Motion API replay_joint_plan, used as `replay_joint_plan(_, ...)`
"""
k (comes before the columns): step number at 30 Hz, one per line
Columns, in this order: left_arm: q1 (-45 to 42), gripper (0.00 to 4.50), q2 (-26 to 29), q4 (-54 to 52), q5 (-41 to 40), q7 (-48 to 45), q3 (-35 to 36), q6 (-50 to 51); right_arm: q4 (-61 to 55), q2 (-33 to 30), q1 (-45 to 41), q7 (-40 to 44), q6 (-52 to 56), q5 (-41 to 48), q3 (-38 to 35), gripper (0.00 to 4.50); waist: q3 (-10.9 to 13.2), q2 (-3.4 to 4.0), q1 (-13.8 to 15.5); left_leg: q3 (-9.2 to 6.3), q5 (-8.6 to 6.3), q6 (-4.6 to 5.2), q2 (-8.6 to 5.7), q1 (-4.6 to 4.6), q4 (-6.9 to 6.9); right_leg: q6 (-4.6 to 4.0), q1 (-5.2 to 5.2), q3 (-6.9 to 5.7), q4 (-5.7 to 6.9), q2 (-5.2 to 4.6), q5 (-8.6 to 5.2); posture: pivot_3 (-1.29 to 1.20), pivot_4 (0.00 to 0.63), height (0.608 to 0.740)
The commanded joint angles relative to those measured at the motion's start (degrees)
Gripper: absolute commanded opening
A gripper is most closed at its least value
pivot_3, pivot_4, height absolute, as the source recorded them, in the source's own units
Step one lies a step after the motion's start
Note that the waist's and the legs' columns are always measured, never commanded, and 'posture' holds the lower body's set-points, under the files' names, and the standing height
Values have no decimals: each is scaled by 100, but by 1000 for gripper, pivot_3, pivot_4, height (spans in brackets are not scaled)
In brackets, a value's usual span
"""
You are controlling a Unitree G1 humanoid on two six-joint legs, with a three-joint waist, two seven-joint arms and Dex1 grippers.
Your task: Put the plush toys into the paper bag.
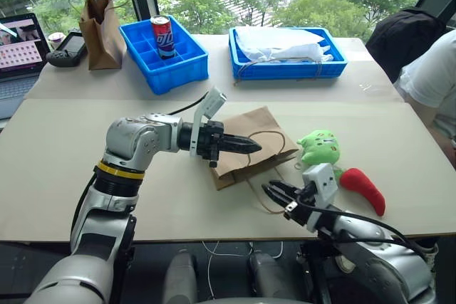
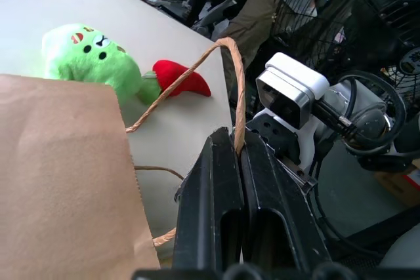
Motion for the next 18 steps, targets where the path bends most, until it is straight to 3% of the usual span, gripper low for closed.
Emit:
replay_joint_plan(1,-43,0,0,-341,-142,89,-66,93,415,212,-389,26,-419,-492,259,18,0,0,14,1,0,0,0,-1,0,0,0,0,0,0,0,0,150,665)
replay_joint_plan(11,-499,0,-452,-118,-973,969,862,1282,1853,500,-992,282,-1126,-1401,578,18,0,1,20,-1,0,0,-3,-11,1,0,-6,1,0,-1,0,0,150,665)
replay_joint_plan(14,-637,0,-683,0,-1232,1338,1264,1674,2366,785,-1158,296,-1495,-1597,595,18,0,2,3,-1,0,0,-3,-10,-1,0,-6,1,0,-1,0,0,150,665)
replay_joint_plan(18,-995,0,-950,543,-1454,1928,1998,2120,3175,653,-1118,413,-1763,-2337,1044,18,-1,0,-2,-4,0,0,-4,-10,0,0,-4,-1,0,0,0,0,150,665)
